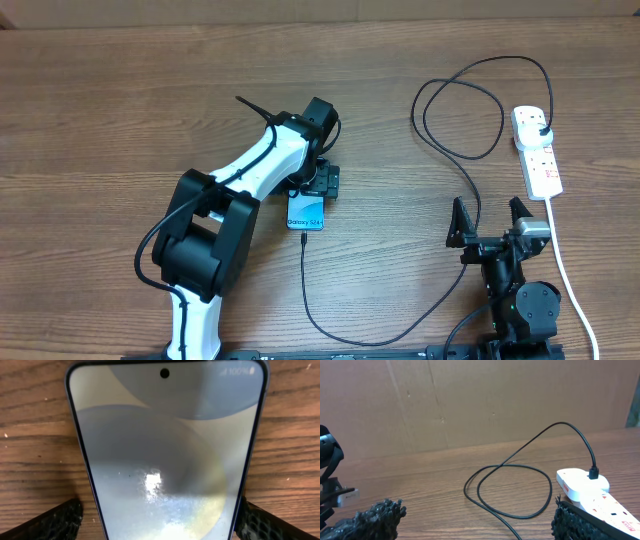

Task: Plug charger to phone and switch on socket
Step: 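Lower the left gripper onto the phone's top edge and close it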

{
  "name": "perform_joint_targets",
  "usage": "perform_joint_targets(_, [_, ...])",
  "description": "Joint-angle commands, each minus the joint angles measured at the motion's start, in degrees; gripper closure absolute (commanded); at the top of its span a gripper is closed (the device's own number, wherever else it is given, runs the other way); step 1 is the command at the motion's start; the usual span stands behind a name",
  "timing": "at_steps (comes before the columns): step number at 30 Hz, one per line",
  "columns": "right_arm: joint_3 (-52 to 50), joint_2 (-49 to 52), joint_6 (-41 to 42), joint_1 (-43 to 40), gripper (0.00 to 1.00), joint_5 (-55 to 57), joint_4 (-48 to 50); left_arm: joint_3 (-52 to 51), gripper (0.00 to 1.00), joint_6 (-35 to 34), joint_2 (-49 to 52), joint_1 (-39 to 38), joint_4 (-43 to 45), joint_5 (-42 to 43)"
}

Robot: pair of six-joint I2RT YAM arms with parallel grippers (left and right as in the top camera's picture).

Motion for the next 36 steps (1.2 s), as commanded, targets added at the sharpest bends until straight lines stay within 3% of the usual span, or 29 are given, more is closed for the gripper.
perform_joint_targets(1, [-0.57, -0.59, -0.04, 0.07, 0.0, 0.5, 0.22, -3.54, 0.01, -0.76, 2.78, -0.07, 2.45, 2.29])
perform_joint_targets(8, [-0.57, -0.59, -0.04, 0.07, 0.0, 0.5, 0.22, -5.84, 0.0, -0.76, 2.78, -0.07, 4.44, 3.78])
perform_joint_targets(14, [-0.57, -0.59, -0.04, 0.07, 0.0, 0.5, 0.22, -5.84, 0.22, -0.76, 2.78, -0.07, 4.39, 4.22])
perform_joint_targets(21, [-0.57, -0.59, -0.04, 0.07, 0.0, 0.5, 0.22, -5.73, 0.25, -0.79, 2.78, 0.39, 4.44, 3.06])
perform_joint_targets(26, [-0.57, -0.59, -0.04, 0.07, 0.0, 0.5, 0.22, -5.7, 0.24, -3.37, 2.78, 2.56, 4.09, 2.99])
perform_joint_targets(30, [-0.57, -0.59, -0.04, 0.07, 0.0, 0.5, 0.22, -5.7, 0.09, -3.17, 2.78, 3.15, 2.64, 4.2])
perform_joint_targets(36, [-0.57, -0.59, -0.04, 0.07, 0.0, 0.5, 0.22, -5.7, 0.11, -2.47, 2.78, 2.86, 0.9, 4.22])
